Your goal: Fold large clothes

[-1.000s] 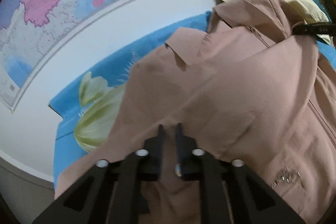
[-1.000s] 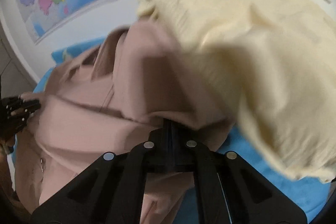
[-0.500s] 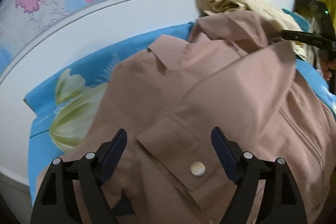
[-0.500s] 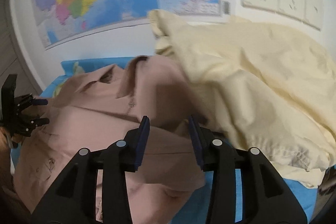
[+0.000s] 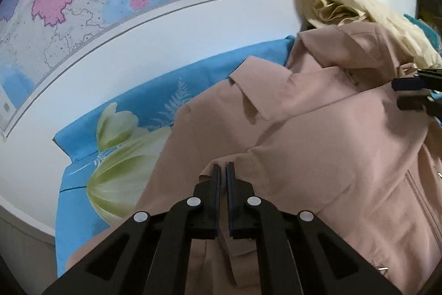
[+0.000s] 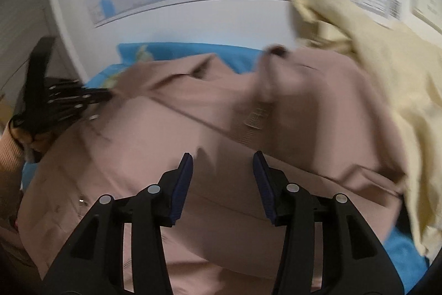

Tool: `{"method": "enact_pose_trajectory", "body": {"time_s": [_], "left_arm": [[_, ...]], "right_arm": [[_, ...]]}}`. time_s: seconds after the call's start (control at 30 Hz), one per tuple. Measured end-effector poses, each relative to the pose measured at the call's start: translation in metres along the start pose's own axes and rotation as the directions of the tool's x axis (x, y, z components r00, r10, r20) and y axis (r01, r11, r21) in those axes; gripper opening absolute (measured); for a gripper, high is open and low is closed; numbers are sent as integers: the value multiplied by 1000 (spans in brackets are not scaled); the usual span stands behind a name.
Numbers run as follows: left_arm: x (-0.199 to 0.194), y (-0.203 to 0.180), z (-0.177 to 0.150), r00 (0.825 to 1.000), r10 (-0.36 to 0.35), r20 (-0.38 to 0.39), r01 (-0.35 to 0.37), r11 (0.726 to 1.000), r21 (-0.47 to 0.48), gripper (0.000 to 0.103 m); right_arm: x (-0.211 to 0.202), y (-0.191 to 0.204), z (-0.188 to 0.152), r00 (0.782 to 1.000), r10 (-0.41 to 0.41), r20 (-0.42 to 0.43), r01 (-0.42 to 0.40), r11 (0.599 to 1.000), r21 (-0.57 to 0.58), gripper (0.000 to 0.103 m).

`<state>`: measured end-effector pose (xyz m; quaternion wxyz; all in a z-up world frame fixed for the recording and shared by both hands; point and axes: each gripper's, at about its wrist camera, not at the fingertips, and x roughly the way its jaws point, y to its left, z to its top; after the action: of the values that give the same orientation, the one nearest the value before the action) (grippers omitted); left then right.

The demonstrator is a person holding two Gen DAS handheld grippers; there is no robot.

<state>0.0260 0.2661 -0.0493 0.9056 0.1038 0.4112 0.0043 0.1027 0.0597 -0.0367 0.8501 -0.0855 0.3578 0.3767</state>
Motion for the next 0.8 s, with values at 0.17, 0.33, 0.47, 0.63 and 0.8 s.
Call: {"method": "enact_pose_trajectory", "body": {"time_s": [0.17, 0.33, 0.47, 0.63, 0.8], "left_arm": [[-15, 28, -8, 1000, 20, 13, -19, 996, -92, 54], [-87, 65, -35, 988, 47, 146, -20, 983, -185, 77], [-122, 98, -74, 982, 121, 142, -82, 963, -256, 82], [-116, 112, -127, 996, 79, 40, -63, 954, -294, 82], [-94, 100, -168, 998, 53, -39, -61, 964, -258, 82]], "right_arm": [[34, 38, 4, 994, 74, -81, -82, 991, -103, 44], [66, 45, 0, 987, 30, -157, -52, 989, -141, 44], [64, 37, 2, 987, 40, -159, -55, 994, -93, 44], [53, 41, 0, 988, 29, -154, -42, 996, -81, 51], [36, 39, -5, 988, 63, -141, -68, 997, -29, 56]]}}
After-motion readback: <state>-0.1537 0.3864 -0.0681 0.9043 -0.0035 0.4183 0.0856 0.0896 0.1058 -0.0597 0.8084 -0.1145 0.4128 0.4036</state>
